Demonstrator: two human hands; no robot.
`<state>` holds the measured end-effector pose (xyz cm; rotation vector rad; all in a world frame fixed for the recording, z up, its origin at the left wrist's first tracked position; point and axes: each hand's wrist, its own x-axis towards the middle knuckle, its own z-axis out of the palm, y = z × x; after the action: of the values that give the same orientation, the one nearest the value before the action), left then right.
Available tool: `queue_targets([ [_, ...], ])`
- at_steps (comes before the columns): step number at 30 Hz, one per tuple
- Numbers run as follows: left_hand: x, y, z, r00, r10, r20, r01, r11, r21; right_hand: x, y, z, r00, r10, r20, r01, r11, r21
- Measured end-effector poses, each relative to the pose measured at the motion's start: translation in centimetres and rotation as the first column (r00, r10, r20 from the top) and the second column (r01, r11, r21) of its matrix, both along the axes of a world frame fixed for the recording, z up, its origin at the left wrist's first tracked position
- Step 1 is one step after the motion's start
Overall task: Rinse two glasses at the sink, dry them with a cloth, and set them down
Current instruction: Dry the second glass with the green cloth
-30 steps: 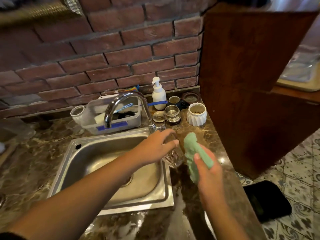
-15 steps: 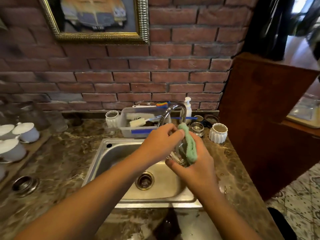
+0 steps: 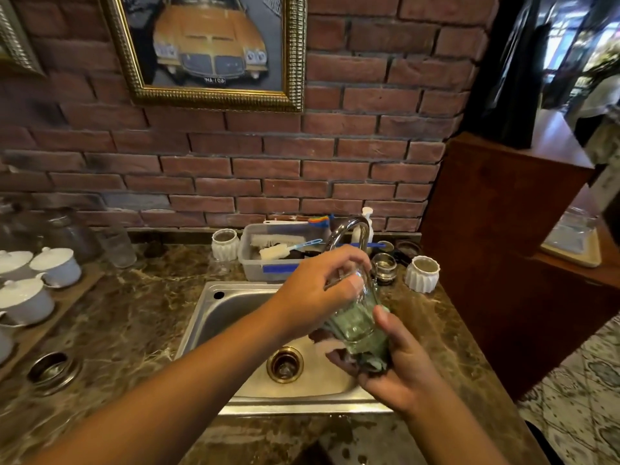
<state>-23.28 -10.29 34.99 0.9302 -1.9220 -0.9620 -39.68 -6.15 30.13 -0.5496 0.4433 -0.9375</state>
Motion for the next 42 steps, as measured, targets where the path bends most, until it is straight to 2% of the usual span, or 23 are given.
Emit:
queue_targets([
  [3,1.5,0.0,-0.8,0.998,-0.032,0.048,0.031,0.999,0.019,0.5,-0.3,-0.5,0.991,-0.034,-0.128,0.024,0.997,-0.078],
  [5,2.2,-0.1,-1.4,0.995,0.0,0.095,-0.005,0.999,0.051,0.9,-0.8,-0.7,0.951,-0.126,-0.281,0.075,0.98,-0.186],
  [7,2.0,-0.1,-1.6,0.986,0.128,0.111,-0.138,0.987,0.088,1.4,-1.5,-0.5,0.811,-0.304,-0.5,0.085,0.907,-0.413],
  [9,1.6,-0.4,-1.6,0.961,0.254,0.111,-0.268,0.955,0.131,1.8,-2.0,-0.2,0.591,-0.512,-0.623,0.014,0.779,-0.627],
  [12,1.5,-1.3,-1.3,0.939,0.318,0.135,-0.342,0.906,0.248,2.7,-2.1,0.1,0.402,-0.693,-0.598,-0.108,0.613,-0.783],
  [13,1.5,-1.6,-1.3,0.933,0.335,0.134,-0.36,0.891,0.278,3.0,-2.1,0.1,0.364,-0.727,-0.582,-0.141,0.575,-0.806],
  [15,1.6,-1.7,-1.5,0.91,0.4,0.106,-0.413,0.87,0.269,3.3,-2.2,0.0,0.343,-0.753,-0.562,-0.152,0.546,-0.824],
  [17,1.6,-1.2,-2.0,0.889,0.457,0.029,-0.452,0.866,0.214,3.3,-2.4,0.2,0.417,-0.696,-0.584,-0.106,0.601,-0.792],
  [21,2.1,0.2,-2.4,0.89,0.436,-0.129,-0.433,0.9,0.058,3.4,-2.6,1.2,0.694,-0.417,-0.588,-0.014,0.808,-0.589],
  [22,2.2,0.5,-2.1,0.895,0.416,-0.16,-0.42,0.908,0.011,3.4,-2.6,1.3,0.784,-0.319,-0.533,0.008,0.863,-0.505],
  [24,2.5,0.8,-1.4,0.92,0.332,-0.209,-0.355,0.931,-0.086,3.3,-2.4,1.1,0.95,-0.098,-0.296,0.019,0.966,-0.258],
  [26,2.8,0.9,-0.9,0.953,0.225,-0.201,-0.266,0.942,-0.206,3.3,-2.1,0.7,0.998,0.034,-0.055,-0.037,0.998,-0.05],
  [27,2.9,0.7,-0.8,0.968,0.188,-0.169,-0.227,0.94,-0.256,3.3,-1.8,0.5,0.998,0.065,0.005,-0.065,0.998,-0.01],
  [29,3.3,0.2,-0.9,0.985,0.14,-0.105,-0.163,0.952,-0.26,3.1,-1.3,0.0,0.998,0.068,0.004,-0.068,0.997,-0.02],
  [32,3.6,-0.4,-1.6,0.989,0.072,-0.129,-0.078,0.996,-0.042,3.3,-1.4,0.1,0.987,-0.037,-0.155,0.021,0.994,-0.106],
  [34,3.1,-0.7,-2.2,0.981,0.097,-0.167,-0.081,0.992,0.101,3.2,-1.9,0.2,0.894,-0.244,-0.377,0.127,0.942,-0.31],
  [36,2.1,-1.1,-2.4,0.96,0.221,-0.172,-0.195,0.969,0.153,3.2,-2.2,0.7,0.675,-0.501,-0.541,0.107,0.792,-0.601],
  [38,1.3,-1.6,-2.2,0.921,0.345,-0.182,-0.309,0.929,0.202,3.0,-2.2,1.0,0.453,-0.694,-0.56,0.016,0.634,-0.773],
  [40,0.8,-2.0,-1.8,0.893,0.407,-0.192,-0.356,0.9,0.251,3.4,-1.9,0.8,0.25,-0.812,-0.527,-0.089,0.523,-0.848],
  [41,0.6,-2.2,-1.8,0.882,0.424,-0.207,-0.369,0.894,0.254,3.7,-1.6,0.7,0.183,-0.839,-0.513,-0.108,0.501,-0.858],
  [42,0.6,-2.2,-1.8,0.869,0.439,-0.229,-0.385,0.89,0.244,4.0,-1.4,0.6,0.154,-0.85,-0.504,-0.106,0.493,-0.863],
])
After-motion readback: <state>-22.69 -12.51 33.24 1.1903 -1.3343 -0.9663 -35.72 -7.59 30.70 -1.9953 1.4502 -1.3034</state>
